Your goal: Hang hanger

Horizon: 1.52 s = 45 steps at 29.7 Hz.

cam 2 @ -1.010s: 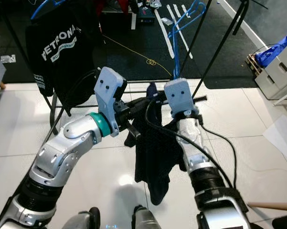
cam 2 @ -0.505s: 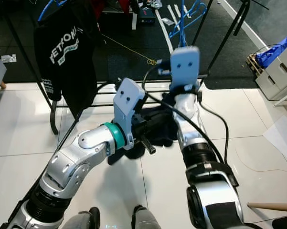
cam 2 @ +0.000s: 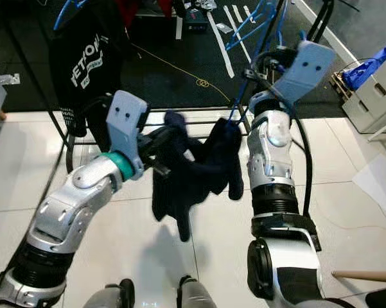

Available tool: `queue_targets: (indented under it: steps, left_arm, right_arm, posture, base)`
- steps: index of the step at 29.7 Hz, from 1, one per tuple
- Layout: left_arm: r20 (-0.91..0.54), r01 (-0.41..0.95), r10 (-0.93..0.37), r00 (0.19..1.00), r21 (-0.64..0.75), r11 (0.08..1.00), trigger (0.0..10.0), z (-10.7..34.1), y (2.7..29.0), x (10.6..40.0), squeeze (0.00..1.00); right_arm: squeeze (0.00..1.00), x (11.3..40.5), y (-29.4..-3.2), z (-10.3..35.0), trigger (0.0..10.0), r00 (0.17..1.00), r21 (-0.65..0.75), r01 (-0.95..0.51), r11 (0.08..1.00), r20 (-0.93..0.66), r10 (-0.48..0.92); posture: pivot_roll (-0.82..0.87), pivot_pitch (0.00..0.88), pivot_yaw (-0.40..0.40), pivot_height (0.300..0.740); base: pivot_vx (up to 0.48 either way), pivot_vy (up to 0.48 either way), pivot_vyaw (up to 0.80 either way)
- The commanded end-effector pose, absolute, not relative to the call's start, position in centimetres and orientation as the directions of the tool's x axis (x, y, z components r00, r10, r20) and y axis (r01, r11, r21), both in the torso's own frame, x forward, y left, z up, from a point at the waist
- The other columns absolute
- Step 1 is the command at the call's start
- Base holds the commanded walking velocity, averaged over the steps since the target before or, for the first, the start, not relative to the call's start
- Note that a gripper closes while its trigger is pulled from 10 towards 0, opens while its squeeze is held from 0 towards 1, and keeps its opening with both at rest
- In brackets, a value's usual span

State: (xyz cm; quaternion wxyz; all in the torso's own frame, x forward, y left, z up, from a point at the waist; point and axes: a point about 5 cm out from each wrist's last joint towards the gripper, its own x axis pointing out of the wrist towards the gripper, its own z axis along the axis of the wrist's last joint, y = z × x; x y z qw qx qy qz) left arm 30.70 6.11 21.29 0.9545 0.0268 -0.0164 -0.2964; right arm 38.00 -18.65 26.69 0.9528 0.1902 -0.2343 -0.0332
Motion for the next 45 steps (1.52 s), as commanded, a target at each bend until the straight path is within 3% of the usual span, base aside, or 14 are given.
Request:
queue_targets:
  steps: [1,2,5,7,9,12,16,20,23,28,29,34,40,45]
  left_arm:
    - [-0.003,0.572,-0.573,0.820,0.074,0.817,0.0,20.5,6.0,30.4,0.00]
    - [-0.003,0.572,-0.573,0.820,0.074,0.817,0.0,20.5,6.0,30.4,0.00]
    - [-0.071,0.581,-0.576,0.814,0.101,0.808,0.0,18.5,6.1,29.9,0.00]
    - [-0.103,0.589,-0.580,0.808,0.115,0.800,0.0,17.4,5.9,29.6,0.00]
    - [-0.103,0.589,-0.580,0.808,0.115,0.800,0.0,17.4,5.9,29.6,0.00]
    - [-0.102,0.588,-0.579,0.809,0.127,0.799,0.0,17.4,5.7,29.7,0.00]
    - [-0.096,0.584,-0.576,0.812,0.135,0.801,0.0,17.4,5.7,29.9,0.00]
    - [-0.091,0.580,-0.573,0.814,0.140,0.802,0.0,17.3,5.8,29.9,0.00]
    - [-0.085,0.575,-0.569,0.818,0.139,0.806,0.0,17.3,5.9,30.0,0.00]
    - [-0.082,0.572,-0.566,0.820,0.140,0.809,0.0,17.4,5.9,30.0,0.00]
    - [-0.080,0.571,-0.565,0.821,0.137,0.810,0.0,17.4,5.9,30.0,0.00]
    - [-0.077,0.573,-0.568,0.820,0.137,0.808,0.0,17.4,5.9,30.1,0.00]
    - [-0.072,0.570,-0.566,0.821,0.139,0.810,0.0,17.4,6.0,30.2,0.00]
    - [-0.071,0.568,-0.564,0.823,0.143,0.810,0.0,17.5,6.1,30.3,0.00]
  right_arm:
    - [0.00,37.6,-19.0,27.1,10.0,0.887,0.504,-0.068,0.861,0.426,-0.179]
    - [0.00,37.6,-19.0,27.1,10.0,0.887,0.504,-0.068,0.861,0.426,-0.179]
    - [0.00,37.3,-19.9,28.2,10.0,0.886,0.764,-0.123,0.633,0.372,-0.277]
    - [0.00,37.2,-20.4,28.6,10.0,0.901,0.913,-0.168,0.371,0.295,-0.318]
    - [0.00,37.2,-20.4,28.6,10.0,0.901,0.913,-0.168,0.371,0.295,-0.318]
    - [0.00,37.2,-20.7,28.2,10.0,0.919,0.977,-0.174,0.126,0.207,-0.334]
    - [0.00,37.1,-20.6,28.0,10.0,0.936,0.969,-0.242,-0.047,0.220,-0.274]
    - [0.00,35.7,-19.1,29.4,10.0,0.879,0.878,-0.475,-0.062,0.472,-0.064]
    - [0.00,31.9,-17.6,31.8,10.0,0.609,0.615,-0.788,0.022,0.776,0.164]
    - [0.00,30.0,-15.9,32.0,10.0,0.482,0.472,-0.873,0.126,0.792,0.374]
    - [0.00,28.7,-14.8,31.7,10.0,0.383,0.396,-0.915,0.080,0.785,0.487]
    - [0.00,26.5,-13.3,30.8,10.0,0.237,0.347,-0.936,-0.064,0.752,0.615]
    - [0.00,27.7,-12.1,29.7,10.0,0.358,0.319,-0.929,0.190,0.632,0.688]
    - [0.00,29.6,-14.0,30.5,10.0,0.515,0.336,-0.851,0.404,0.688,0.512]
  posture:
    - [-0.08,0.126,-0.002,0.740]
    - [-0.08,0.126,-0.002,0.740]
    - [-0.09,0.126,0.004,0.740]
    - [-0.09,0.126,0.005,0.740]
    - [-0.09,0.126,0.005,0.740]
    - [-0.09,0.126,0.004,0.740]
    - [-0.09,0.126,0.006,0.740]
    - [-0.09,0.127,0.005,0.740]
    - [-0.09,0.127,0.003,0.740]
    - [-0.09,0.127,0.003,0.740]
    - [-0.09,0.127,0.005,0.740]
    - [-0.09,0.127,0.004,0.740]
    - [-0.09,0.125,0.006,0.740]
    - [-0.09,0.121,0.007,0.740]
  base:
    - [0.000,0.000,0.00]
    - [0.000,0.000,0.00]
    - [0.000,0.000,0.00]
    - [0.000,0.000,0.00]
    - [0.000,0.000,0.00]
    - [0.000,0.000,0.00]
    - [0.000,0.000,0.00]
    - [0.000,0.000,0.00]
    - [0.000,0.000,0.00]
    - [0.000,0.000,0.00]
    - [0.000,0.000,0.00]
    - [0.000,0.000,0.00]
    - [0.000,0.000,0.00]
    - [0.000,0.000,0.00]
